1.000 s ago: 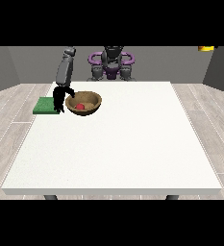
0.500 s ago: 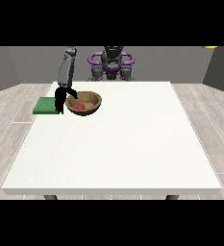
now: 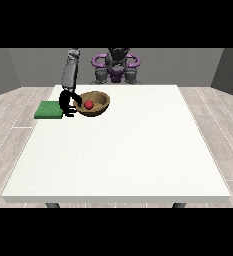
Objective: Pick the cup and pour the ball into the bowl, then pick the bowl and place it on the pad
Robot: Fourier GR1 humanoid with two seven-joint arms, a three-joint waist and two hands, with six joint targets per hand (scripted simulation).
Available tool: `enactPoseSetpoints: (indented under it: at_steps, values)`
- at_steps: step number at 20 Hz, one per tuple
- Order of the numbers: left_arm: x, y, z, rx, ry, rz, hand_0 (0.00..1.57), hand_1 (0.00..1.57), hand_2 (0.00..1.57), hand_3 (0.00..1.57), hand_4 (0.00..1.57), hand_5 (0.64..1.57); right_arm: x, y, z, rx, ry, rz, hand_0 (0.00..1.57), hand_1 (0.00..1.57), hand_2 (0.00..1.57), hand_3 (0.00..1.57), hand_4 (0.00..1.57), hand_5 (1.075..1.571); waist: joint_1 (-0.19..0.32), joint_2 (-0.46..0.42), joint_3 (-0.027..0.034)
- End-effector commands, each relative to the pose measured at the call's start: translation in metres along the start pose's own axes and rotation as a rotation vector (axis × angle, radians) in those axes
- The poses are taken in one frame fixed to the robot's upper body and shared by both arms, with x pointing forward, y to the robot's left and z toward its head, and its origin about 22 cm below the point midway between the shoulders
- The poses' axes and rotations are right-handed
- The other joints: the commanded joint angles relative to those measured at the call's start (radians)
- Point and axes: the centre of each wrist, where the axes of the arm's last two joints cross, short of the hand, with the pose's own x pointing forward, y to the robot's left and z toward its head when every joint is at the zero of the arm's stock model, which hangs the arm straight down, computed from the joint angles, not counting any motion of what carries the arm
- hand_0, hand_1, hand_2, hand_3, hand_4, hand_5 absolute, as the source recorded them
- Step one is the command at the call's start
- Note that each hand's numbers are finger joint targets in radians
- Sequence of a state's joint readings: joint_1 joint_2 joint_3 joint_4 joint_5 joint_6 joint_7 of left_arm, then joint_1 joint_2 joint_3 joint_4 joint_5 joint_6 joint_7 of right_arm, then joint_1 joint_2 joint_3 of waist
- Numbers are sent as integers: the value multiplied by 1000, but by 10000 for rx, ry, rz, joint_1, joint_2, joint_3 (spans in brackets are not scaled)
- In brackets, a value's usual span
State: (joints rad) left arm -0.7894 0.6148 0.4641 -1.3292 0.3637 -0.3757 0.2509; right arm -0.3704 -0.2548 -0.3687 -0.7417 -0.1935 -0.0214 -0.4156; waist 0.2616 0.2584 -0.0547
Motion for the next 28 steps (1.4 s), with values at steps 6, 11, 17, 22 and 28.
enactPoseSetpoints:
  at_steps: [6, 11, 17, 22, 28]
  values:
    - [-17, 30, 15, 383, 556, 50, 0, 0, 0, 0, 1186, 1526, 52, -60, -20, -1819, 1590, 2651, 1571, 1571, 1571, 1248, 1012, 1546, -400, -270, 484]
    - [-21, 61, 29, 1182, 693, 150, 0, 0, 0, 0, 1199, 1539, 111, -71, -45, -1411, 1861, 2945, 1571, 1571, 1571, 1025, 1044, 1558, -1087, -403, 512]
    - [-48, 53, 41, 1382, 1381, -11, 0, 0, 0, 0, 1201, 1544, 165, -100, -62, -1200, 2023, 3865, 1571, 1571, 1571, 712, 1056, 1566, -1517, -755, 547]
    - [-51, 82, 62, 1628, 1307, -13, 0, 0, 0, 0, 1205, 1545, 164, -106, -63, -1464, 1945, 3536, 1571, 1571, 1571, 585, 1094, 1564, -1803, -740, 546]
    - [-74, 111, 102, 2167, 1451, -306, 0, 0, 0, 0, 1207, 1551, 155, -97, -59, -1031, 1732, 3294, 1571, 1571, 1571, 585, 1094, 1564, -2207, -655, 542]
